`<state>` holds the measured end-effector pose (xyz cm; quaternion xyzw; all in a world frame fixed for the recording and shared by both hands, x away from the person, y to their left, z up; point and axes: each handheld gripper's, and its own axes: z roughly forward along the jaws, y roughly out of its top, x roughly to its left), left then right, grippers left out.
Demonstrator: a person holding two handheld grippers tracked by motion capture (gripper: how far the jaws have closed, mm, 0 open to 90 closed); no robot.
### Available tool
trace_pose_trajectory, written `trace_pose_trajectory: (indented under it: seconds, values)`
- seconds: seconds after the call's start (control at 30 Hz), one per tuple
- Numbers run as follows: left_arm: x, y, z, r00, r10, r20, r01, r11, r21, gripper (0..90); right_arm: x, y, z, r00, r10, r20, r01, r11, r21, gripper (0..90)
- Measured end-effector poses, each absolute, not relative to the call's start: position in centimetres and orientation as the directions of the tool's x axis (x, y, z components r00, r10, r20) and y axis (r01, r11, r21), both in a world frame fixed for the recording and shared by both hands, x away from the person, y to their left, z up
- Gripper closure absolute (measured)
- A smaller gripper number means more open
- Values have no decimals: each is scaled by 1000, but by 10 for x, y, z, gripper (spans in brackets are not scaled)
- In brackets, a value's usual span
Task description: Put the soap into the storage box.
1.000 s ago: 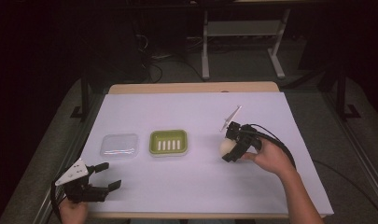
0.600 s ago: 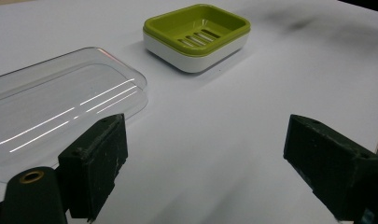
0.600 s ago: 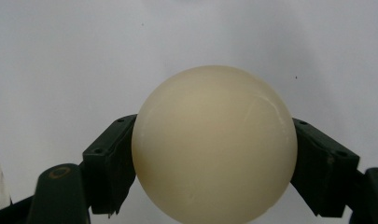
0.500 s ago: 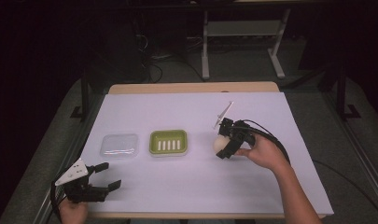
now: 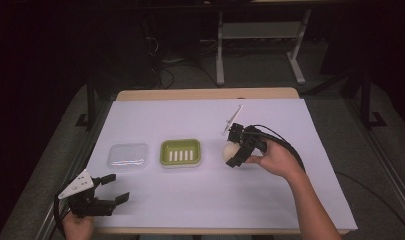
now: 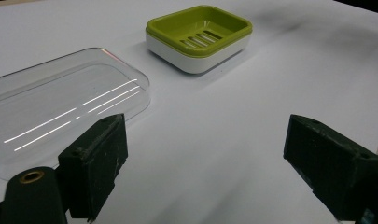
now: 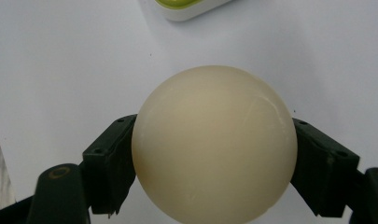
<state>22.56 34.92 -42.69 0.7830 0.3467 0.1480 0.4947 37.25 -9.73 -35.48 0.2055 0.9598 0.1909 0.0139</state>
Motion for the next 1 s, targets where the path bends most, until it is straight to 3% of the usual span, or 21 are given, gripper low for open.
trace_pose_trajectory:
  seconds: [1.0]
  values:
    - [225,350,-426,718,688,-107,393,-275,877,128,390,-52,-342,-940,334,67,333,862,381,224]
